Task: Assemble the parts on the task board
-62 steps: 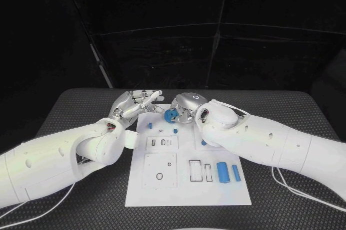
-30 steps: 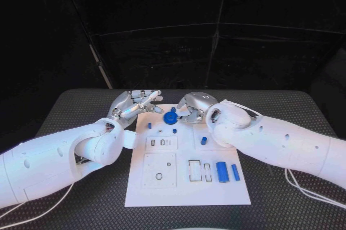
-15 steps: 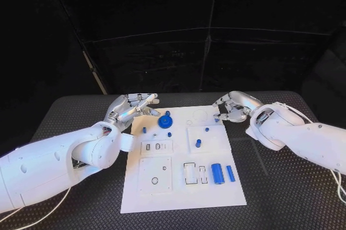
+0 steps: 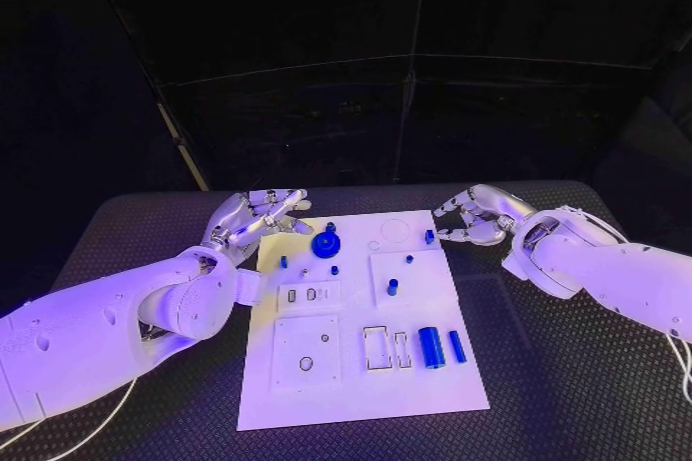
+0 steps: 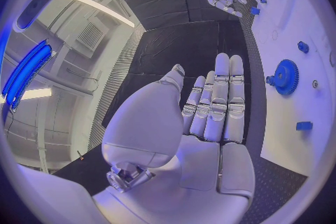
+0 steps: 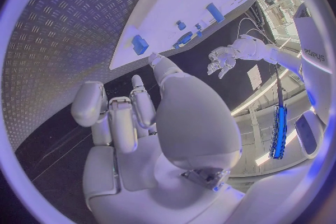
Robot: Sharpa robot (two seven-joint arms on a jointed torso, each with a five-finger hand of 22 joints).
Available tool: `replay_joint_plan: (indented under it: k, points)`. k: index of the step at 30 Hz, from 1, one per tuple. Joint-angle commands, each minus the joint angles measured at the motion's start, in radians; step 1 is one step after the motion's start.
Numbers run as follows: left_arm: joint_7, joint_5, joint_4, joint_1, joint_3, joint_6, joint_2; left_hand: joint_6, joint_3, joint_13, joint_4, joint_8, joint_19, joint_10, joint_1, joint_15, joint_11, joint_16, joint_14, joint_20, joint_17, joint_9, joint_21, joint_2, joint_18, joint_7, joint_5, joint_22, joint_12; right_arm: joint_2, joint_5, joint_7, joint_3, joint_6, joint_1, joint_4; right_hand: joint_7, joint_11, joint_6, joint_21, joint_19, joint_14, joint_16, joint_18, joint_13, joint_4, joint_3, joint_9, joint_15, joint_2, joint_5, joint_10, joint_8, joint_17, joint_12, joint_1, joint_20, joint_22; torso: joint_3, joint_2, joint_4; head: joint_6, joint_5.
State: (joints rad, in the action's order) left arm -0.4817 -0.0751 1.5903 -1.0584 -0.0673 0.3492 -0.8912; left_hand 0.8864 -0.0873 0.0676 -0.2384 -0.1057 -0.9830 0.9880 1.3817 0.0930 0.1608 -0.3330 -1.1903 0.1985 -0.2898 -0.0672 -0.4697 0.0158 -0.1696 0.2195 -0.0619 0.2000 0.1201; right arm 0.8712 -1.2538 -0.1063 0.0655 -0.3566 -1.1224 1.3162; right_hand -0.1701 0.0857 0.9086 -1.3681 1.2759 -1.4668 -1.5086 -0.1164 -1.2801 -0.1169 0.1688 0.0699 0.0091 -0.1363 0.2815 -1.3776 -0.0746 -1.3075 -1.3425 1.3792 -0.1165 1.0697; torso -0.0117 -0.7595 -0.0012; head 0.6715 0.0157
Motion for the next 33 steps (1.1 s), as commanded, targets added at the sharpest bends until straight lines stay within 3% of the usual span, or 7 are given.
replay_joint_plan:
  k: [1, 11, 33]
  points:
    - [-0.007, -0.004, 0.000, -0.001, -0.001, -0.015, 0.003, 0.002, 0.005, 0.000, 0.004, 0.002, 0.001, 0.005, 0.001, 0.002, 0.005, 0.006, 0.006, 0.001, -0.001, 0.001, -0.004, 0.009, -0.012, 0.008, 0.002, -0.001, -0.002, -0.007, 0.011, -0.032, 0.000, 0.037, 0.000, -0.008, -0.002, -0.002, -0.001, -0.002, -0.003, -0.070, -0.004, 0.018, 0.000, 0.003, -0.002, -0.001, -0.001, -0.005, 0.004, 0.004, 0.006, -0.098, 0.002, 0.009, 0.000, 0.000, 0.0017, 0.001, 0.0010, 0.004, 0.002]
    - [-0.007, -0.004, -0.001, -0.001, -0.001, -0.016, 0.002, 0.002, 0.005, 0.000, 0.004, 0.002, 0.001, 0.005, 0.001, 0.002, 0.005, 0.006, 0.006, 0.001, -0.001, 0.001, -0.004, 0.009, -0.012, 0.008, 0.002, -0.001, -0.002, -0.024, -0.011, -0.025, 0.000, 0.073, 0.012, -0.031, 0.000, -0.003, 0.009, -0.001, -0.004, -0.070, -0.004, 0.018, -0.003, 0.010, -0.004, 0.001, -0.001, 0.001, 0.002, 0.002, 0.001, -0.099, -0.001, 0.015, 0.000, -0.001, 0.0012, 0.001, -0.0003, 0.009, 0.000]
    - [-0.006, -0.004, -0.005, -0.001, -0.001, -0.019, 0.004, 0.002, 0.005, 0.000, 0.004, 0.002, 0.001, 0.005, 0.001, 0.002, 0.005, 0.006, 0.006, 0.001, -0.001, 0.001, -0.004, 0.009, -0.012, 0.008, 0.002, -0.001, -0.002, -0.077, -0.031, -0.011, 0.000, 0.064, 0.021, -0.082, 0.004, -0.007, 0.038, -0.006, 0.002, -0.072, -0.008, 0.019, -0.014, 0.015, -0.003, 0.004, -0.004, 0.034, -0.007, -0.008, -0.009, -0.109, -0.011, 0.016, 0.002, 0.009, -0.0005, 0.001, -0.0006, 0.012, -0.001]
